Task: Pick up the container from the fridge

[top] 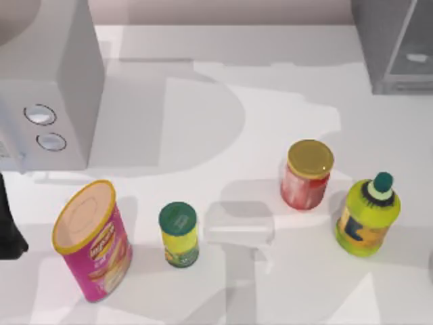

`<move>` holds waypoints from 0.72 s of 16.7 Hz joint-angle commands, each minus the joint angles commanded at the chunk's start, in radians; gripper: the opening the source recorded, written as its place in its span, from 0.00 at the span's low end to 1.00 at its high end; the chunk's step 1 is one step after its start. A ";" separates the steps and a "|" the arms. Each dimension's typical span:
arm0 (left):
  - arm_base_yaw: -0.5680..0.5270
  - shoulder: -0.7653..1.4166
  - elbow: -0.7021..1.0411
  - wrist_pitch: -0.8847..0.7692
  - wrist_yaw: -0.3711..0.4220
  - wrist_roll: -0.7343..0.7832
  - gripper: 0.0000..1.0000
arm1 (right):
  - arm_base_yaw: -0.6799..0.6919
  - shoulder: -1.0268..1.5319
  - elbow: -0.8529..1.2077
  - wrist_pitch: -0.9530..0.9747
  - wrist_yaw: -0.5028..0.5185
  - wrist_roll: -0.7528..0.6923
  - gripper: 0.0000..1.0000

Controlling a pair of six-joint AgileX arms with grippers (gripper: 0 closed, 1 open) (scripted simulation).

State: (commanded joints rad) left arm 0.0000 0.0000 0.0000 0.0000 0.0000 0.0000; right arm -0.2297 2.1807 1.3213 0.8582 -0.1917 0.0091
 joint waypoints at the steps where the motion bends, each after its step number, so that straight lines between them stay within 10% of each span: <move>1: 0.000 0.000 0.000 0.000 0.000 0.000 1.00 | 0.000 0.000 0.000 0.000 0.000 0.000 0.00; 12: 0.000 0.000 0.000 0.000 0.000 0.000 1.00 | -0.044 -0.227 -0.400 0.144 -0.050 0.004 0.00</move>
State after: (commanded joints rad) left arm 0.0000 0.0000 0.0000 0.0000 0.0000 0.0000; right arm -0.2733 1.9540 0.9213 1.0024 -0.2413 0.0127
